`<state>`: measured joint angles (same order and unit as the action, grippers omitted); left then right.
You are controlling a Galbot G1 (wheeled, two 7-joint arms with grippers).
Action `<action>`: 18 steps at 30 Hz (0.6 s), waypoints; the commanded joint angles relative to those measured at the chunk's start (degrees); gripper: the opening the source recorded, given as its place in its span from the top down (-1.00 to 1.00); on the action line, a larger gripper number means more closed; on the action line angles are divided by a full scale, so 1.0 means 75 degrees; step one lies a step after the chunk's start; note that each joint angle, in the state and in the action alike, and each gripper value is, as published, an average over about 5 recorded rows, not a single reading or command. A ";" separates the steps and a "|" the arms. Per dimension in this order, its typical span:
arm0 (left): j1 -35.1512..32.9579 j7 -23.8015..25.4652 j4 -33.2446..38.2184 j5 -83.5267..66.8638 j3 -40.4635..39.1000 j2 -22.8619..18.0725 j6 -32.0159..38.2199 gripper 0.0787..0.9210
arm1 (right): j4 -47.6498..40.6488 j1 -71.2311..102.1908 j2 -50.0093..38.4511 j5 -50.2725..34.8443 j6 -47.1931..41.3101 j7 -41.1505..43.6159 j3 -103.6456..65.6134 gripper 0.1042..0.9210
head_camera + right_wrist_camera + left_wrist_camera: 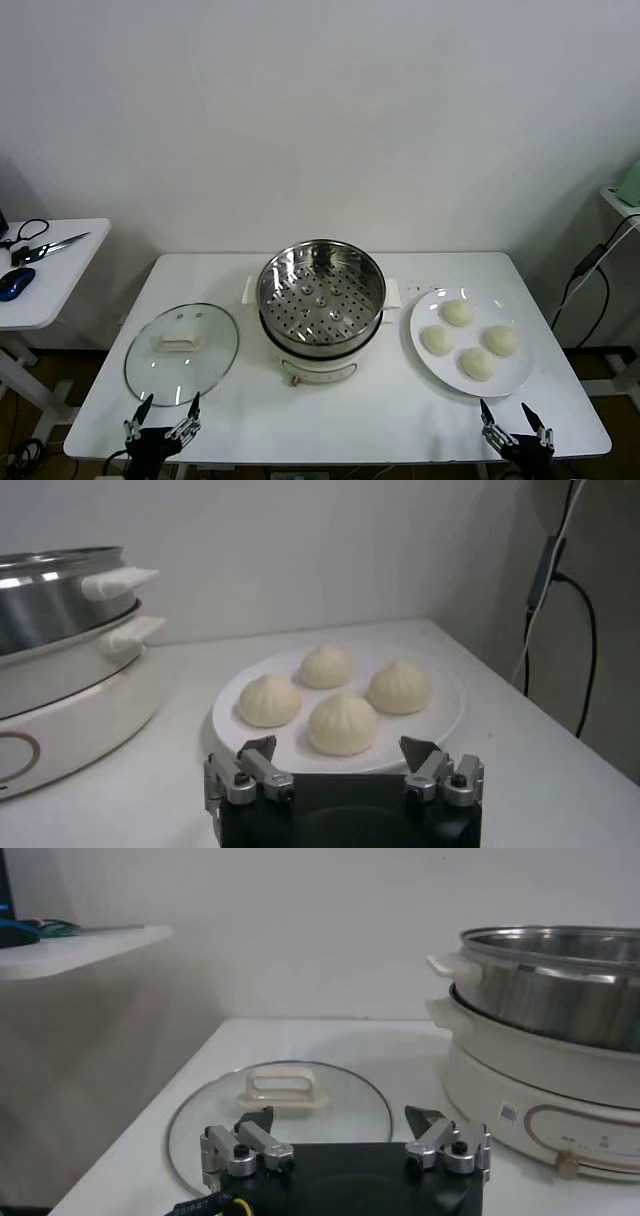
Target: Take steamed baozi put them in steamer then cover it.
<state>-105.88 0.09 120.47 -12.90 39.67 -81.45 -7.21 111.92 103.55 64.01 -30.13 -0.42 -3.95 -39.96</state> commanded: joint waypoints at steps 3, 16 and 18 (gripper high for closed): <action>-0.0002 0.0002 0.0084 0.0017 -0.0031 0.0030 0.0007 -0.77 | -0.0110 -0.2012 -0.1317 0.0445 -0.1110 -0.0092 -0.0476 -0.76; -0.0021 0.0008 0.0160 0.0034 -0.0174 0.0042 0.0119 -0.77 | -0.3685 -0.7866 -0.6235 0.3031 -0.1501 0.4932 0.3986 -0.76; -0.0003 0.0013 0.0145 0.0047 -0.0194 0.0043 0.0109 -0.77 | -0.4199 -0.9093 -0.6340 0.3598 -0.0819 0.5783 0.5207 -0.76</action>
<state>-105.98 0.15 121.74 -12.71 38.53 -81.29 -6.44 95.57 65.72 34.42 -17.38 -10.40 15.61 -25.30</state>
